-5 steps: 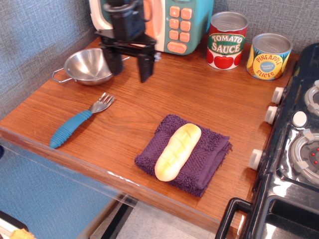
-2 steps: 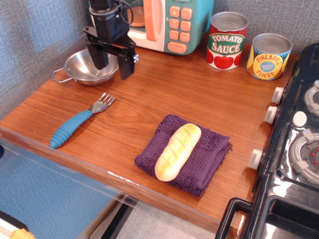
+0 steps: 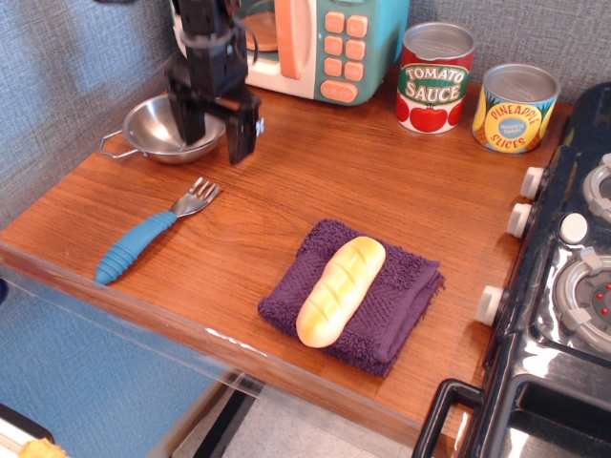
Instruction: Move the silver pan directly in front of the canned goods.
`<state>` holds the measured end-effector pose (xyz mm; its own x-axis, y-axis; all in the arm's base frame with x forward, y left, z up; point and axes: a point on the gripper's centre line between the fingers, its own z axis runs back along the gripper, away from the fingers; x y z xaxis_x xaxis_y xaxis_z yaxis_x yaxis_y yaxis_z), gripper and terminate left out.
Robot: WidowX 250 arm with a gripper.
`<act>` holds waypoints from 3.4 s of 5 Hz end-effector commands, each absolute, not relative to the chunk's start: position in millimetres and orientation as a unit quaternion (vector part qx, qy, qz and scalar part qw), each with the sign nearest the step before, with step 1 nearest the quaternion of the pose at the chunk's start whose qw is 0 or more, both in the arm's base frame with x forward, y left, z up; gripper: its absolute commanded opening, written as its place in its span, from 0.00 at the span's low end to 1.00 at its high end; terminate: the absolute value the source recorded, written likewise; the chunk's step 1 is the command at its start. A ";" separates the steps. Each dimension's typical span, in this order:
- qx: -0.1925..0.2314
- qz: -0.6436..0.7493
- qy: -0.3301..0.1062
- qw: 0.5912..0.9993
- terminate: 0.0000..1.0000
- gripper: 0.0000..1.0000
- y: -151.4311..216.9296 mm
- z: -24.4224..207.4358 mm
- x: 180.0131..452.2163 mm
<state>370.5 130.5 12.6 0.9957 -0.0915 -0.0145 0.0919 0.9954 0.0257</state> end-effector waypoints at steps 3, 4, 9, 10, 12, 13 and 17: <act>0.022 -0.022 -0.028 0.999 0.00 0.00 131.6 58.9 384.1; 0.017 0.055 -0.023 0.998 0.00 0.00 132.0 90.9 376.2; -0.034 0.025 -0.012 0.999 0.00 0.00 -65.0 102.3 388.6; -0.022 0.027 -0.010 0.999 0.00 0.00 -67.8 89.9 394.2; -0.004 0.027 -0.003 1.000 0.00 0.00 -63.1 71.0 415.4; 0.003 0.029 0.003 1.000 0.00 0.00 -58.8 63.0 419.7; -0.013 0.013 -0.036 0.999 0.00 1.00 -61.9 114.9 413.8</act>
<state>409.9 -63.8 83.9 0.9998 0.0188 -0.0010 -0.0189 0.9997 -0.0150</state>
